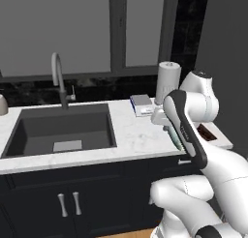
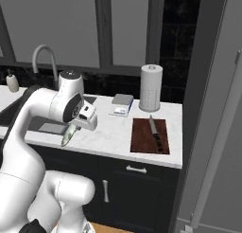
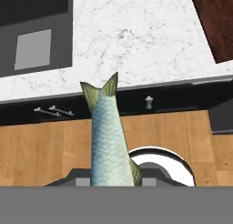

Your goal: Pick up the knife from the drawer and place it on the cutting board. Then place the meat from the plate to the cutting board.

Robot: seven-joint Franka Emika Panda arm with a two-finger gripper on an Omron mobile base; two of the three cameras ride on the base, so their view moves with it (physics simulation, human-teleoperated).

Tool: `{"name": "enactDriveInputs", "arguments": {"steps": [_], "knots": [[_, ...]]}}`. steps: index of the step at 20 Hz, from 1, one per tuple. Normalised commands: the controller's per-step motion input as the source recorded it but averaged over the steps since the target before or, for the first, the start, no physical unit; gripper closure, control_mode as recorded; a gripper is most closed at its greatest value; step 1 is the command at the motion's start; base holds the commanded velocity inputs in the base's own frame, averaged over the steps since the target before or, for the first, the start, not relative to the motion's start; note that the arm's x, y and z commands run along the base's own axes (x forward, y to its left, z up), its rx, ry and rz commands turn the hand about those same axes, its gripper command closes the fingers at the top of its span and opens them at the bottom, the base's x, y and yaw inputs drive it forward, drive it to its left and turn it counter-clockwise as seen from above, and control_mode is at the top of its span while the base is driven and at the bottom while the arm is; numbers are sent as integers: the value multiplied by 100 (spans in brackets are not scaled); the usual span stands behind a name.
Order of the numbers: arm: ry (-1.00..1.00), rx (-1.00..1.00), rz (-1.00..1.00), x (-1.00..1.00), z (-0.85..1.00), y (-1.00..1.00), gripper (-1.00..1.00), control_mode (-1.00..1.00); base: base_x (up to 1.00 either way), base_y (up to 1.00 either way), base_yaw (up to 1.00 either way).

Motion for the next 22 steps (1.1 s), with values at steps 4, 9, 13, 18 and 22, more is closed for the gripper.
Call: {"name": "enactDriveInputs", "arguments": {"steps": [4,9,13,18,22], "knots": [[1,0,0,39,-2,-27,100,-100,10,-10,0],[1,0,0,56,-4,-53,100,-100,0,0,0],[1,0,0,49,-17,-69,100,-100,0,0,0],[0,-2,8,42,-24,-67,100,-100,0,0,0],[0,-5,12,50,-37,-55,100,-100,0,0,0]]}}
